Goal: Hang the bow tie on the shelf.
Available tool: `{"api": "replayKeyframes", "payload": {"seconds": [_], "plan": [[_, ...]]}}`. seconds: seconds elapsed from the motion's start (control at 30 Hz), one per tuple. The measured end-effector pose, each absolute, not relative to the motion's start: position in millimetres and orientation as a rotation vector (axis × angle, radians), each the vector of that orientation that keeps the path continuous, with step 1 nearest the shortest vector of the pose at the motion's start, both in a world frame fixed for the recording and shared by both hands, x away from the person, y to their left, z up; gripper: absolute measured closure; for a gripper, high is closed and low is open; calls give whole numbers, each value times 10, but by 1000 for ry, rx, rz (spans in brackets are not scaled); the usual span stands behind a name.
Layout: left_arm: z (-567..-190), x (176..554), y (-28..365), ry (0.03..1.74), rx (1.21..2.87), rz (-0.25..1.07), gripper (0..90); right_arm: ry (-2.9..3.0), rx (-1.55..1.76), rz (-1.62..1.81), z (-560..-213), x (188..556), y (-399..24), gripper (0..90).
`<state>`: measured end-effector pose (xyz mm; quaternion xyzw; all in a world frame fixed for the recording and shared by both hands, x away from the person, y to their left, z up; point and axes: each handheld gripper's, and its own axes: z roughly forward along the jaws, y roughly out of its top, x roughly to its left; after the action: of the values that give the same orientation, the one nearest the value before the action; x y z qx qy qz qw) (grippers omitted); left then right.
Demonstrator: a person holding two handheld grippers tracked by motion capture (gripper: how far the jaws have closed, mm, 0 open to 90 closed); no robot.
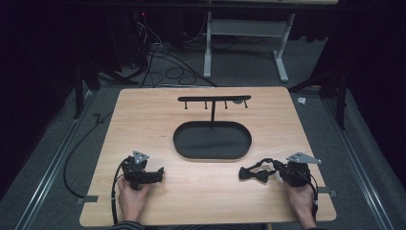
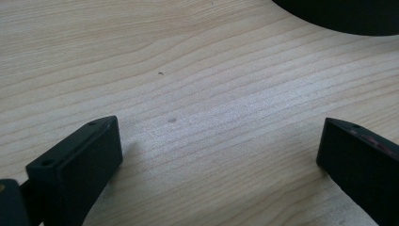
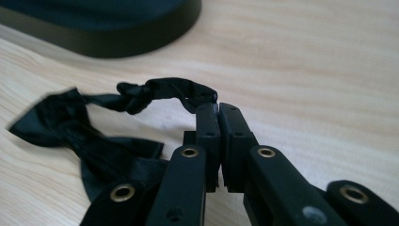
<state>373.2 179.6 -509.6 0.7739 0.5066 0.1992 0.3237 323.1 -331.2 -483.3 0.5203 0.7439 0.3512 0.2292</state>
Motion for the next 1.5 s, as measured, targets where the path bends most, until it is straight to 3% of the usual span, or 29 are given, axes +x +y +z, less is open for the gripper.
{"api": "replayKeyframes", "payload": {"seconds": [0.73, 1.5], "plan": [[-5096, 3732, 1795, 1331, 2028, 524, 13, 2040, 1209, 1075, -4117, 3390, -3077, 892], [-5096, 3731, 1795, 1330, 2029, 524, 15, 2065, 1068, 1167, -3699, 3599, -2783, 892]]}}
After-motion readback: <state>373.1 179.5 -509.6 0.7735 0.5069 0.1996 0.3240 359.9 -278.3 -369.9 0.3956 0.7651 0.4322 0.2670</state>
